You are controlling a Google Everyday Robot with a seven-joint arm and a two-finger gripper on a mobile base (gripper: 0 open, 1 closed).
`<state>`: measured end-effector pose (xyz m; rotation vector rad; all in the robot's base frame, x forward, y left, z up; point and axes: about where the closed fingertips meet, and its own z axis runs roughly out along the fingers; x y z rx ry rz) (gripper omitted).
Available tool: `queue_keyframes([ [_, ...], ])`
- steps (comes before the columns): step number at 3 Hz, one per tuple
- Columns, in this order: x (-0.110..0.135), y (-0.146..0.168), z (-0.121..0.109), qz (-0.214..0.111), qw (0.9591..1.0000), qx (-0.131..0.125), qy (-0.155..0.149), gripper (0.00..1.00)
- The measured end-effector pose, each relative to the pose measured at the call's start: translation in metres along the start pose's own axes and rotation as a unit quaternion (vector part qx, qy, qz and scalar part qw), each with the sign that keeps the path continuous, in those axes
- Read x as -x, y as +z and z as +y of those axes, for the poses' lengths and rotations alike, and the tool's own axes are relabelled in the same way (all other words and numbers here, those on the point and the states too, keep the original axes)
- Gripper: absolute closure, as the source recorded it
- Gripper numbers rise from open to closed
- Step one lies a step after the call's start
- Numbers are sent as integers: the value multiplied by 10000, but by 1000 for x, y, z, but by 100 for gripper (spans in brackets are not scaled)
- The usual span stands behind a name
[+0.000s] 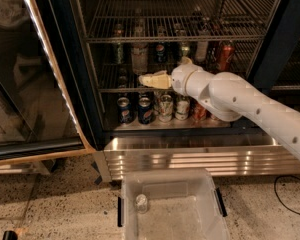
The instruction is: Pick water bottle from middle shelf of fridge
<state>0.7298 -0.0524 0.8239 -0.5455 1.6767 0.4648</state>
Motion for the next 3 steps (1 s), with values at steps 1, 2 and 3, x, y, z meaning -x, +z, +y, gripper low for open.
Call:
queue_keyframes([
  [1,-4,63,-10,-155,9995,22,262,0],
  [2,-5,68,-8,-179,9994,71,277,0],
  [3,-6,88,-9,-263,9990,128,326,0],
])
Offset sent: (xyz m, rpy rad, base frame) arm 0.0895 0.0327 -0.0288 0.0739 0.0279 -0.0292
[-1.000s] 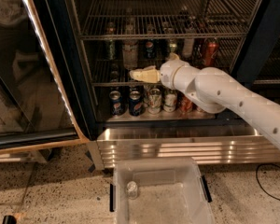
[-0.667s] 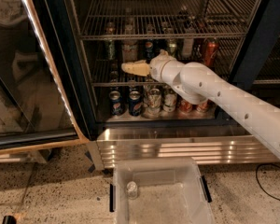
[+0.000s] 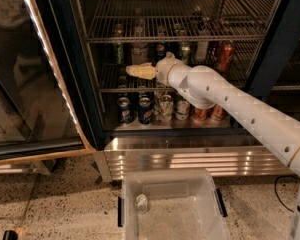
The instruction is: Pick water bottle from middle shelf of fridge
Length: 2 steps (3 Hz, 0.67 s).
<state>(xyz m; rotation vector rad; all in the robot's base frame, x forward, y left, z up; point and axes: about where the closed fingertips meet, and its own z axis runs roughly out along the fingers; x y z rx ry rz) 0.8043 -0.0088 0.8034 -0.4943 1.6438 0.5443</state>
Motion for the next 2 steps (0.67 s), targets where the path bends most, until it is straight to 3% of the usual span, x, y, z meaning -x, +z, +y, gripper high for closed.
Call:
queue_keyframes([
  [2,-10,42,-19,-58,9996,-243,96,0],
])
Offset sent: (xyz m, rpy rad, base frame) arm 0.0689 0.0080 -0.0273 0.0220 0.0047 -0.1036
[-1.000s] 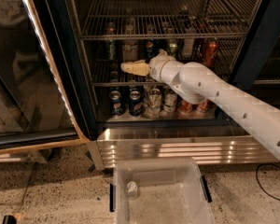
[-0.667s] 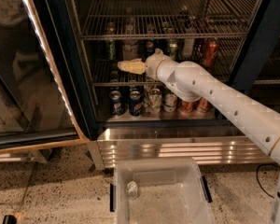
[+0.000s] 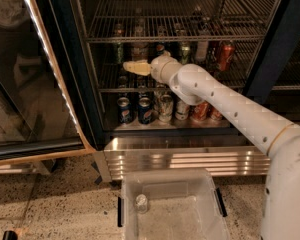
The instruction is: Pick water bottle from middle shelf of fridge
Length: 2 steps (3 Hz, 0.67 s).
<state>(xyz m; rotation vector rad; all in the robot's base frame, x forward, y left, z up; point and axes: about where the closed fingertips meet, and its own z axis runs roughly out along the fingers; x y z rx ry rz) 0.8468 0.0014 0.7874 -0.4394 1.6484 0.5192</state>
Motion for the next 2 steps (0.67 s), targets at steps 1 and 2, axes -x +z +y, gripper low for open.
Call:
queue_keyframes([
  [1,-4,20,-10,10,9999,-108,52,0],
  [2,0,57,-23,76,9997,-218,-39,0],
])
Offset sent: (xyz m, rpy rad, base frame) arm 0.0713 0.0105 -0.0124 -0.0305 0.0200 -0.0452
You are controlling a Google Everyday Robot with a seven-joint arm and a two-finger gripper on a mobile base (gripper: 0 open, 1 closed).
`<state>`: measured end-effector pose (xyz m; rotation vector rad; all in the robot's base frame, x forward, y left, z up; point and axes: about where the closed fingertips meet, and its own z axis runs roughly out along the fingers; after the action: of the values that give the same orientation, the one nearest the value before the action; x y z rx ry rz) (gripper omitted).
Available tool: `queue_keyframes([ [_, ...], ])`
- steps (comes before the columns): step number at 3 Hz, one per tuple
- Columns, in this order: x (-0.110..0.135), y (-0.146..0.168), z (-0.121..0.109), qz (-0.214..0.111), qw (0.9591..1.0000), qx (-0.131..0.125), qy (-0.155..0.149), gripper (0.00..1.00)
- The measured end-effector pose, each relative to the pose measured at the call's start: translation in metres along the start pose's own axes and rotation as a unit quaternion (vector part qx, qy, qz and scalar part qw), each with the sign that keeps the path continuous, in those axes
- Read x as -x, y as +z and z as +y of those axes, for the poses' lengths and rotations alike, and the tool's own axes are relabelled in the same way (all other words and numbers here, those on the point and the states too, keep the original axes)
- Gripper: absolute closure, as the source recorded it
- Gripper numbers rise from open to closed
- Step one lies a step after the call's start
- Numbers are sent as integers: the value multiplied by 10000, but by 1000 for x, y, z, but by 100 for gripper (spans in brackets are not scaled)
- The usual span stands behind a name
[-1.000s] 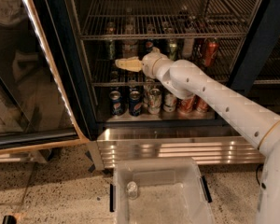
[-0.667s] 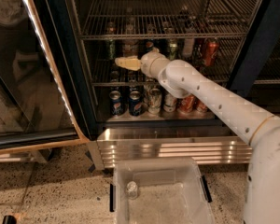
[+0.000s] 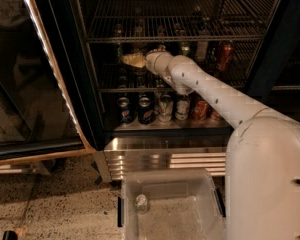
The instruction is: Pick water bottle from middle shelf of fridge
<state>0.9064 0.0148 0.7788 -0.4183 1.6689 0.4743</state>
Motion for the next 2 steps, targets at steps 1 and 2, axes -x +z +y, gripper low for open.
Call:
queue_keyframes([
  [1,0,0,0,0,10000,0,0,0],
  [2,3,10,5,-28,10000,68,-57,19],
])
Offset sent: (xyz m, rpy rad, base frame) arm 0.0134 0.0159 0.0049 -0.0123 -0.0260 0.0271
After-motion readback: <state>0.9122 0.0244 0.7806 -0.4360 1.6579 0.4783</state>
